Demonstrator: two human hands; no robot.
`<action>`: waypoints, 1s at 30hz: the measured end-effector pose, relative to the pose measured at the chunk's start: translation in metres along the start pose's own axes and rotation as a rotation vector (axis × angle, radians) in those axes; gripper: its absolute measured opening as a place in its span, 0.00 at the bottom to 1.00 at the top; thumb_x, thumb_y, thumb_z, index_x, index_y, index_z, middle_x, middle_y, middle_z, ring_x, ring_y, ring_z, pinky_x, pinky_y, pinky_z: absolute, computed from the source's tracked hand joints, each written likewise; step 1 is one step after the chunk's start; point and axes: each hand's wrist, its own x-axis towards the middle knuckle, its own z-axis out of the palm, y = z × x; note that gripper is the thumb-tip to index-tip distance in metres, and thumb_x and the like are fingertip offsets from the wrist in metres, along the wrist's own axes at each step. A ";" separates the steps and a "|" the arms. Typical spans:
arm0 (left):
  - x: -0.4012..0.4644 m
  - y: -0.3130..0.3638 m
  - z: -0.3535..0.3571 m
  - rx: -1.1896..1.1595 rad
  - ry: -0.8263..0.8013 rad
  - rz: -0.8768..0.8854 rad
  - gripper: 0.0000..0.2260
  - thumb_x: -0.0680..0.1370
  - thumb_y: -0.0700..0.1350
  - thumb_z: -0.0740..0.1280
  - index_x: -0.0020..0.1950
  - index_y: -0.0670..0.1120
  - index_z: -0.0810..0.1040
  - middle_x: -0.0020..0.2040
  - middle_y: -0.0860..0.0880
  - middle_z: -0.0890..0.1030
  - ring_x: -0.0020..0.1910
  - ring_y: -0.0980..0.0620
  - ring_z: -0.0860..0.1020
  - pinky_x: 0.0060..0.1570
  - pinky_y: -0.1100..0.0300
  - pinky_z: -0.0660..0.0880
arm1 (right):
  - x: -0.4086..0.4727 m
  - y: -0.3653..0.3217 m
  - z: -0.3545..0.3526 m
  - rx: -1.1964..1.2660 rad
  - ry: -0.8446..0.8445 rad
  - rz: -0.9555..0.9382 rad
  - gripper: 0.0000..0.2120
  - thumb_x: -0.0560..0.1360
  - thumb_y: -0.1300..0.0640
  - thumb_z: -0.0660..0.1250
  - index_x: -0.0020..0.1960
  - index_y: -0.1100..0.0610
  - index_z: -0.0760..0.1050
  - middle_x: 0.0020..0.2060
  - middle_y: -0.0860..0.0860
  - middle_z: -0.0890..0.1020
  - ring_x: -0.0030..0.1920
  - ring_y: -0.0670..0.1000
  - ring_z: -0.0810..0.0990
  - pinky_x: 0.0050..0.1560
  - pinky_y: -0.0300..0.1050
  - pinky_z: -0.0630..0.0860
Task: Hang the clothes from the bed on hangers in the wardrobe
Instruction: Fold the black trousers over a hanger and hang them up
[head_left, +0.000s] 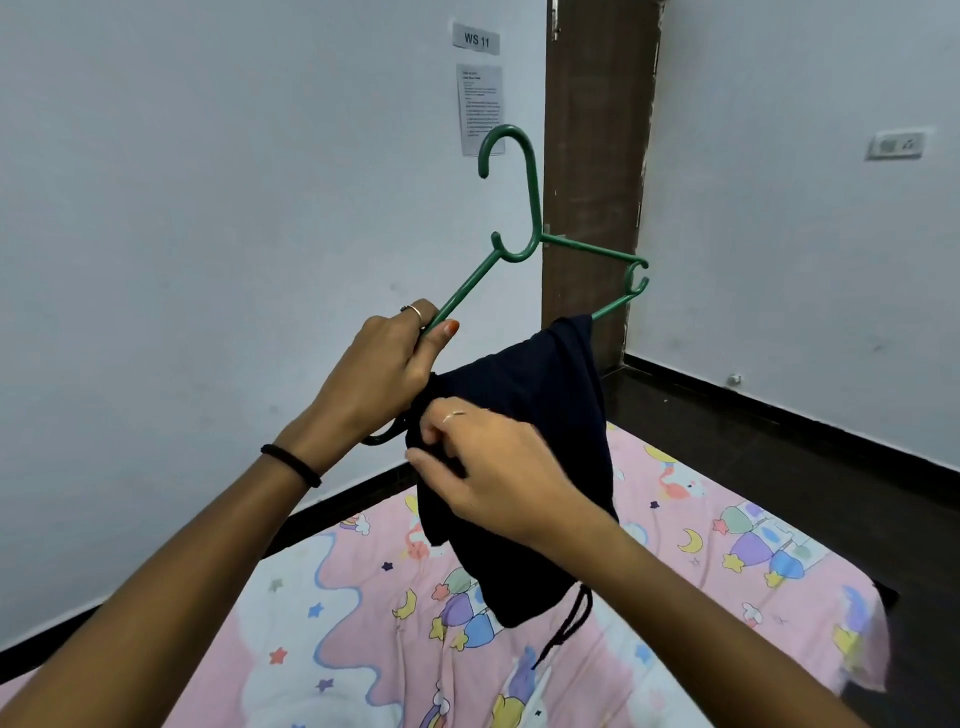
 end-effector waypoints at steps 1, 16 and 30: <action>-0.002 -0.001 -0.002 0.002 -0.003 0.000 0.17 0.81 0.52 0.58 0.40 0.41 0.67 0.27 0.41 0.71 0.27 0.42 0.69 0.29 0.45 0.69 | -0.005 0.006 -0.008 0.047 0.104 0.013 0.09 0.77 0.48 0.63 0.46 0.55 0.72 0.39 0.45 0.74 0.37 0.49 0.72 0.37 0.44 0.70; 0.005 0.027 -0.007 0.174 -0.125 -0.033 0.13 0.82 0.53 0.56 0.41 0.49 0.65 0.29 0.49 0.68 0.31 0.49 0.68 0.32 0.54 0.63 | -0.020 0.120 -0.047 0.393 0.352 0.731 0.16 0.79 0.46 0.61 0.52 0.58 0.77 0.47 0.51 0.81 0.49 0.51 0.78 0.49 0.46 0.73; 0.038 0.107 0.065 -0.035 -0.012 0.010 0.12 0.82 0.50 0.57 0.43 0.45 0.71 0.30 0.50 0.70 0.30 0.49 0.68 0.35 0.49 0.68 | -0.085 0.183 -0.140 0.326 0.628 0.752 0.16 0.78 0.46 0.63 0.41 0.58 0.71 0.35 0.49 0.74 0.36 0.47 0.70 0.37 0.41 0.66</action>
